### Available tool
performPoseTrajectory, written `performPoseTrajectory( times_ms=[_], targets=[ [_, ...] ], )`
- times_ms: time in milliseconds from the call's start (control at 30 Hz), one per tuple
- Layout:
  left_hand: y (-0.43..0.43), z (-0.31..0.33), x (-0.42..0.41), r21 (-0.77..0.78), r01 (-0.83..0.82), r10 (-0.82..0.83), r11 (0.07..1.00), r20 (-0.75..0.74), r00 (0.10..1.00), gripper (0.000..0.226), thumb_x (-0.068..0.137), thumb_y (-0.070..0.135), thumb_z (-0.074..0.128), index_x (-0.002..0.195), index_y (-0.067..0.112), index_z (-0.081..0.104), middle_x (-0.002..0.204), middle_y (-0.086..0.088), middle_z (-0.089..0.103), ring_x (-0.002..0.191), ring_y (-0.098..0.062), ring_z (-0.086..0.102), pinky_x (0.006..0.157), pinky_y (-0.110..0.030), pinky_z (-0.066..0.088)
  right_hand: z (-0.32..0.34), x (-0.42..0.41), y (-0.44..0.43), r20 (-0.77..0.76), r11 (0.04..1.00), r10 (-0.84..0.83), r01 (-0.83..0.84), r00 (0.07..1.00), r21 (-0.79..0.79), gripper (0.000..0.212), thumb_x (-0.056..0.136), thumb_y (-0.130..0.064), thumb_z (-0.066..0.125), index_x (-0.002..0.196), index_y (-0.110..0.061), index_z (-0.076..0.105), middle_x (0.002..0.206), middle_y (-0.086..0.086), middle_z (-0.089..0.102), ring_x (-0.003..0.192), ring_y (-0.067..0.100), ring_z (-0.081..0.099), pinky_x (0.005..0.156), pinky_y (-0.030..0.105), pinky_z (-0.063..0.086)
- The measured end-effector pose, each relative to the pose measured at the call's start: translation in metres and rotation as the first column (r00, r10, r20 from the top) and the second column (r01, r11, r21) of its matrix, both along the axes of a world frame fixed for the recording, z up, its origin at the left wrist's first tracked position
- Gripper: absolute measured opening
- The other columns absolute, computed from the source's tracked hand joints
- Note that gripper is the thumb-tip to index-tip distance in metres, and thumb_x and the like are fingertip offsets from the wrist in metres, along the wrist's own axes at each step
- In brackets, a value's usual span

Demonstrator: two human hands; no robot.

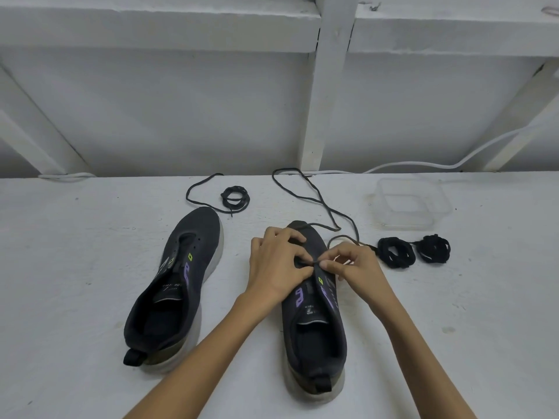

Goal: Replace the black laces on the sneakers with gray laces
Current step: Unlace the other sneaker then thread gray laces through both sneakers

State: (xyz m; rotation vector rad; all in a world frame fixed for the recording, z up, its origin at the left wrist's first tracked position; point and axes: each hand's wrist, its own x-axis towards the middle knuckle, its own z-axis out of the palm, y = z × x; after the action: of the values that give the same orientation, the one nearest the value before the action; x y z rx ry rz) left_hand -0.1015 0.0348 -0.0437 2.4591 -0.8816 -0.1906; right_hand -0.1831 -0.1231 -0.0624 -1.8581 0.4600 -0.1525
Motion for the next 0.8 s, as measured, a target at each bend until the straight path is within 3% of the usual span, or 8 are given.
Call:
performPoseTrajectory(
  times_ms=[100,167,400,567,700,800],
  targets=[
    [-0.001,-0.004,-0.002,-0.035,-0.008,0.010,0.999,0.054,0.998,0.013,0.081,0.038,0.068,0.089,0.031,0.075,0.115,0.021,0.055,0.116,-0.008,0.037,0.092,-0.027,0.024,0.005,0.001,0.005,-0.037,0.999,0.041,-0.040,0.998,0.018,0.008,0.079,-0.019,0.079,0.077,-0.019,0.071,0.081,0.002,0.068,0.066,0.010,0.054,0.065,0.026,0.045],
    [-0.002,-0.007,-0.004,-0.029,0.029,-0.026,0.999,0.108,0.994,0.016,0.083,0.038,0.065,0.091,0.027,0.074,0.114,0.019,0.056,0.114,-0.009,0.039,0.091,-0.027,0.025,0.009,0.001,0.006,-0.065,0.998,0.054,-0.052,0.996,0.023,0.017,0.076,-0.024,0.083,0.083,-0.017,0.069,0.078,0.000,0.061,0.064,0.010,0.051,0.063,0.023,0.045],
    [0.000,-0.007,-0.002,-0.017,0.145,-0.140,0.989,0.168,0.976,0.015,0.084,0.034,0.062,0.084,0.019,0.065,0.105,0.013,0.061,0.096,-0.015,0.053,0.081,-0.031,0.037,0.017,0.001,0.006,-0.140,0.992,0.096,-0.083,0.986,0.098,0.016,0.077,-0.013,0.078,0.087,-0.013,0.065,0.079,0.000,0.055,0.065,0.014,0.048,0.058,0.022,0.043],
    [0.004,0.003,0.011,-0.001,0.174,-0.173,0.985,0.078,0.982,0.015,0.090,0.033,0.058,0.094,0.021,0.066,0.108,0.014,0.063,0.095,-0.014,0.058,0.077,-0.032,0.044,0.020,0.004,0.011,-0.178,0.996,0.069,-0.057,0.982,0.074,0.016,0.075,-0.010,0.075,0.086,-0.015,0.065,0.080,-0.002,0.051,0.064,0.012,0.046,0.061,0.024,0.044],
    [0.002,0.008,0.017,-0.022,0.149,-0.148,0.989,0.027,0.989,0.012,0.091,0.029,0.059,0.089,0.020,0.067,0.102,0.012,0.066,0.091,-0.018,0.061,0.078,-0.036,0.045,0.019,0.004,0.015,-0.160,0.997,0.056,-0.047,0.986,0.060,0.022,0.066,-0.019,0.075,0.083,-0.019,0.063,0.082,-0.002,0.050,0.063,0.013,0.045,0.060,0.026,0.042],
    [0.005,0.004,0.022,-0.200,0.040,-0.057,0.979,-0.080,0.995,0.009,0.087,0.023,0.063,0.081,0.023,0.069,0.090,0.012,0.069,0.086,-0.012,0.063,0.080,-0.036,0.048,0.017,0.002,0.016,-0.141,0.998,0.043,-0.037,0.989,0.047,0.021,0.071,-0.012,0.076,0.084,-0.018,0.060,0.082,-0.002,0.049,0.062,0.014,0.044,0.059,0.024,0.041]
  ],
)
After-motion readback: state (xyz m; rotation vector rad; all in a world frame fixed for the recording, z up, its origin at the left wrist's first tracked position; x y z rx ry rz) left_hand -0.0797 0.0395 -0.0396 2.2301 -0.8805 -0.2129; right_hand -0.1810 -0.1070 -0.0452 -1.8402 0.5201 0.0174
